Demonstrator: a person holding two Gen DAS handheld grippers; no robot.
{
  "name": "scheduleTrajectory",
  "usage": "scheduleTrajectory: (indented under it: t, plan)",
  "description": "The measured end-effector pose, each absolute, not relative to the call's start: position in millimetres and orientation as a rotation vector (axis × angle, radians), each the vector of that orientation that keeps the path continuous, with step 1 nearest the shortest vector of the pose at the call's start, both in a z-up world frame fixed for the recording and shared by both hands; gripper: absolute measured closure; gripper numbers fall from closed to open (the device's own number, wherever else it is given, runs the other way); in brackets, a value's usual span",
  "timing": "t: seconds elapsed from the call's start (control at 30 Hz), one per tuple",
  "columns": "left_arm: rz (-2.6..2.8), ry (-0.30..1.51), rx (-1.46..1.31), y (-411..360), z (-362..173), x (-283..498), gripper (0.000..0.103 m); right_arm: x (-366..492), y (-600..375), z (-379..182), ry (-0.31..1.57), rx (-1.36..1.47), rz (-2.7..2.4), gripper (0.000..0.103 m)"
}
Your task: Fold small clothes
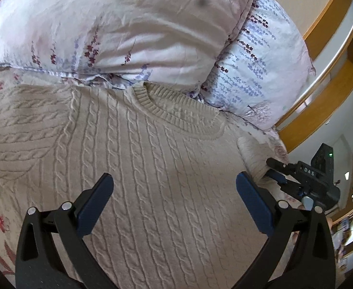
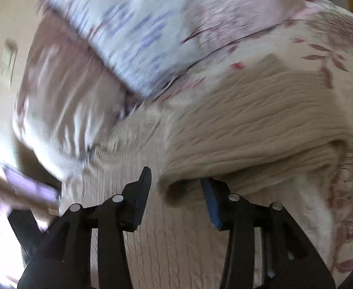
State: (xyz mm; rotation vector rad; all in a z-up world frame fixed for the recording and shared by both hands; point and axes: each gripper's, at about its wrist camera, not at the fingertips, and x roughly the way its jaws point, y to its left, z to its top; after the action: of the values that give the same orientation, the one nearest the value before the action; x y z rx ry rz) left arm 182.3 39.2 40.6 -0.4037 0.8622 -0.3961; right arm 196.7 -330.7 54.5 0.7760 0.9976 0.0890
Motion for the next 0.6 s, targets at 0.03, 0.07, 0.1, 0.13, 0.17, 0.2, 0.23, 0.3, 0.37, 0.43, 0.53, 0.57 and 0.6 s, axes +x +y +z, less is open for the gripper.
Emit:
scheduleTrajectory:
  t: [0.03, 0.07, 0.1, 0.13, 0.17, 0.2, 0.23, 0.3, 0.37, 0.43, 0.53, 0.57, 0.6]
  plan:
    - [-0.398, 0.867, -0.411, 39.7, 39.8, 182.9, 0.002, 194.6, -341.3, 54.5, 0.984, 0.815, 0.056, 0.059]
    - [-0.393, 0.871, -0.414, 40.3, 39.1, 183.4, 0.002, 192.0, -348.0, 54.1, 0.978, 0.835, 0.034, 0.059]
    - [-0.387, 0.874, -0.414, 40.7, 38.5, 183.7, 0.002, 191.9, -354.3, 52.2, 0.974, 0.854, 0.006, 0.059]
    - [-0.380, 0.877, -0.413, 41.3, 37.8, 184.2, 0.002, 191.0, -360.0, 51.1, 0.970, 0.869, -0.020, 0.059]
    - [-0.375, 0.880, -0.414, 42.1, 37.2, 184.7, 0.002, 190.5, -367.1, 49.2, 0.966, 0.882, -0.051, 0.059]
    - [-0.372, 0.882, -0.415, 43.2, 36.7, 184.8, 0.002, 190.9, -371.8, 47.6, 0.963, 0.890, -0.071, 0.059]
    - [-0.367, 0.885, -0.419, 44.6, 36.2, 185.2, 0.002, 190.8, -376.5, 47.4, 0.956, 0.895, -0.097, 0.059]
    - [-0.366, 0.888, -0.432, 48.1, 35.1, 185.4, 0.002, 194.5, -377.6, 47.2, 0.945, 0.882, -0.140, 0.067]
    - [-0.378, 0.889, -0.453, 52.5, 34.6, 185.4, 0.002, 196.4, -378.6, 50.4, 0.931, 0.849, -0.185, 0.078]
    - [-0.394, 0.885, -0.470, 55.6, 35.1, 185.1, 0.002, 200.0, -371.3, 64.9, 0.904, 0.727, -0.245, 0.086]
    - [-0.416, 0.869, -0.493, 58.8, 38.1, 184.7, 0.002, 208.5, -334.3, 97.1, 0.822, 0.518, -0.209, 0.091]
    - [-0.421, 0.864, -0.500, 59.4, 38.8, 184.7, 0.002, 211.5, -316.0, 107.4, 0.796, 0.469, -0.155, 0.091]
    - [-0.426, 0.859, -0.509, 60.5, 39.6, 184.4, 0.002, 214.6, -297.0, 115.0, 0.780, 0.426, -0.097, 0.091]
